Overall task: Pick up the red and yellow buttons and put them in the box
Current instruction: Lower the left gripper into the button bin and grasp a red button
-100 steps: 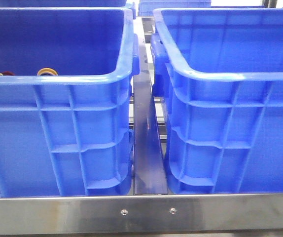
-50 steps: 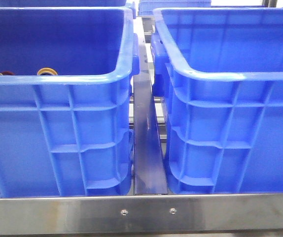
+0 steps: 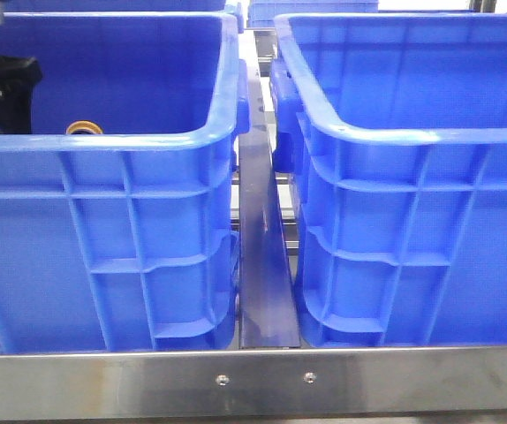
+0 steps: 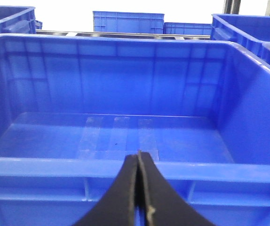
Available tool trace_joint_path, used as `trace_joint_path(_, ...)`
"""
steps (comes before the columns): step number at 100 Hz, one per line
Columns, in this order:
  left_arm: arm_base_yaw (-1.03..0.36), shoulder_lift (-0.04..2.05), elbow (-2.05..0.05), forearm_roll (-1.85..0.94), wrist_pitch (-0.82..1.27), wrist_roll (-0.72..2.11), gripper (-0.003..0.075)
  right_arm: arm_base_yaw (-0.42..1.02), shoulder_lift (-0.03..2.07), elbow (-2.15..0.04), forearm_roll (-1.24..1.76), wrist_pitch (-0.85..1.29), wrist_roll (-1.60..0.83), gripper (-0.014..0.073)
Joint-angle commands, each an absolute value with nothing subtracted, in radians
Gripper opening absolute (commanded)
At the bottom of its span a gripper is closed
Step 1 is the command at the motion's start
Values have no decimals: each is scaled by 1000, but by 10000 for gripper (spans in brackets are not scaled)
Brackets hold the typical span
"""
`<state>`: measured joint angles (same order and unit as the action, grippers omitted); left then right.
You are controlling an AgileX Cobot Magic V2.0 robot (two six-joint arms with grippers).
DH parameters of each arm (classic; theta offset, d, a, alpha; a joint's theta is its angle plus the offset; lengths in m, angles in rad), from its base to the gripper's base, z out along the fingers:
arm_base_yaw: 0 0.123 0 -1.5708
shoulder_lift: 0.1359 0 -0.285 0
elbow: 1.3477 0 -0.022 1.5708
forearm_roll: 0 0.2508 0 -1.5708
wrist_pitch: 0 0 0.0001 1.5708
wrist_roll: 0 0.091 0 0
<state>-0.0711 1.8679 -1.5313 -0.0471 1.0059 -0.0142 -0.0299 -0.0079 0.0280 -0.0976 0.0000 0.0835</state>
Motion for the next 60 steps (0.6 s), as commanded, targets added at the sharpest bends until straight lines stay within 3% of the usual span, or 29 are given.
trace_joint_path(1,-76,1825,-1566,-55,990,-14,537,-27,-30,33,-107,-87,81,-102)
trace_joint_path(23,-76,1825,-1566,-33,982,-14,429,-27,-30,33,-107,-87,81,-102)
trace_joint_path(47,-76,1825,-1566,-25,978,-14,129,-27,-30,33,-107,-87,81,-102)
trace_joint_path(60,-76,1823,-1566,-25,980,0,60,-27,-30,33,-107,-87,81,-102)
